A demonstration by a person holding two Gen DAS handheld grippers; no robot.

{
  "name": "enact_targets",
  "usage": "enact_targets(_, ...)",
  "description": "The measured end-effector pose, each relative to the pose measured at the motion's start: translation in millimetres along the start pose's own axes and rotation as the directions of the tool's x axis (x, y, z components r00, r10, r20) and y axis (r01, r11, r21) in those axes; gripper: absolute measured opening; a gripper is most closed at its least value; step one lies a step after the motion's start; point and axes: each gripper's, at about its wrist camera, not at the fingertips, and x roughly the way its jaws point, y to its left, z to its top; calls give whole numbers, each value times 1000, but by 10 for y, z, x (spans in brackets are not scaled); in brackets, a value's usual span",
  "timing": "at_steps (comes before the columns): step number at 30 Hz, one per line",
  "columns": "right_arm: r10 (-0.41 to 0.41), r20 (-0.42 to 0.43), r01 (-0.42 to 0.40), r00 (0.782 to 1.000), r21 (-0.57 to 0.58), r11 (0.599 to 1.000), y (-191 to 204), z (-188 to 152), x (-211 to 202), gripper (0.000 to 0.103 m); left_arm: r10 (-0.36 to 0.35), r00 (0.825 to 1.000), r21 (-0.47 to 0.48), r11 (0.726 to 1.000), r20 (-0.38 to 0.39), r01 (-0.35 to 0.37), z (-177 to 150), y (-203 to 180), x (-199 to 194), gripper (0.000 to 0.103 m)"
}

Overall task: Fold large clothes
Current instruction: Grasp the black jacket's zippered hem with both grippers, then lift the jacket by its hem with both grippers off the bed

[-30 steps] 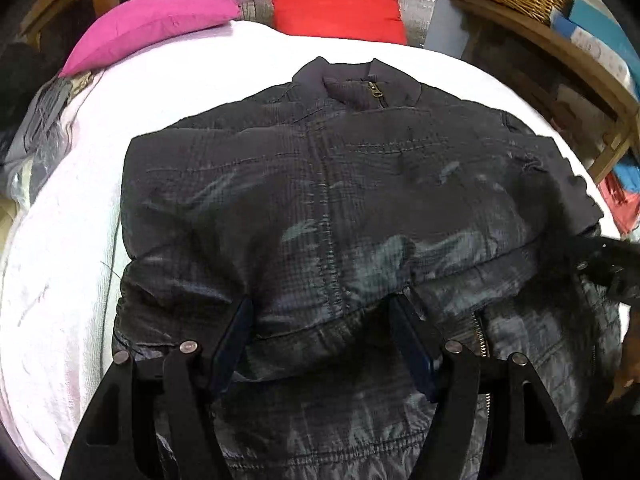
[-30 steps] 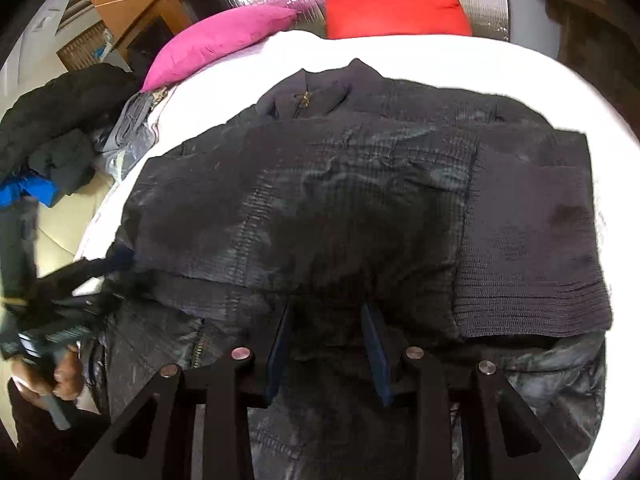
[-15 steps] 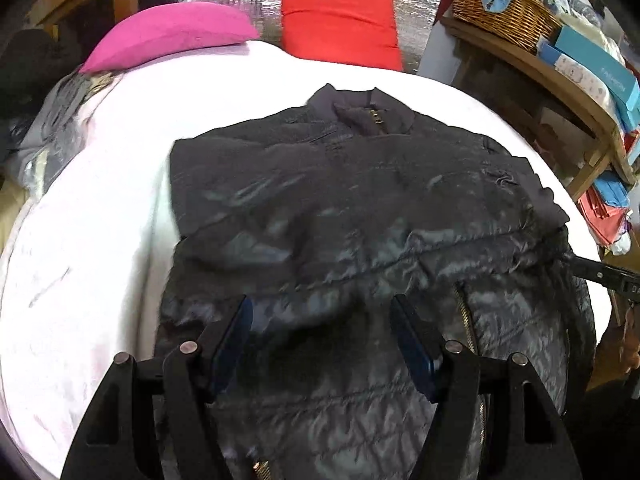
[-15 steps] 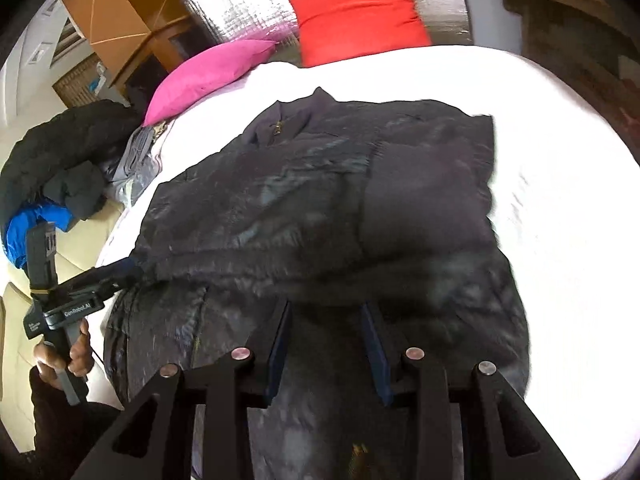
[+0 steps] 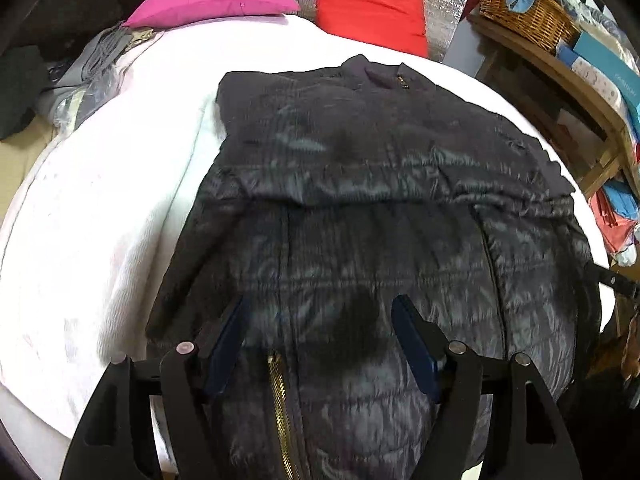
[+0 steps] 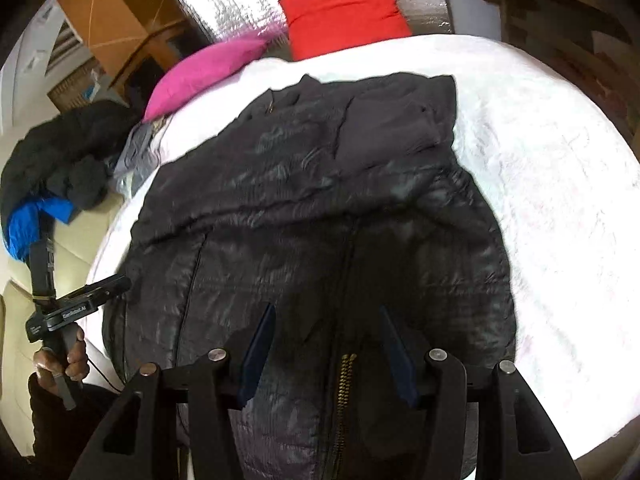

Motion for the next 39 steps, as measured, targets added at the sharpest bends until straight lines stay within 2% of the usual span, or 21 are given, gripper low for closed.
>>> enact_targets(2,-4,19,4,1000,14,1000,-31,7,-41,58,8,1000,-40,999,5,-7,-70,103,-67,74)
enact_targets(5,10,46,-14,999,91,996,-220,26,-152,58,-17,1000,-120,993,22,19,-197,307,-196,74)
enact_targets(9,21,82,-35,996,167,985,-463,-37,-305,58,23,998,-136,991,53,-15,-393,429,-323,74)
enact_targets(13,-32,58,24,998,135,991,-452,-201,-348,58,126,991,-77,990,47,-122,-668,367,-373,74)
enact_targets(18,-103,11,102,995,58,993,-321,-569,-380,61,149,988,-78,986,40,-146,-983,268,-481,76)
enact_targets(27,-119,-57,118,991,-28,993,-105,-1117,-472,62,176,983,-36,984,44,-175,-1321,112,-688,76)
enact_targets(39,-114,-122,106,986,-73,992,59,-1424,-471,62,229,973,-27,973,23,-228,-1524,85,-745,76)
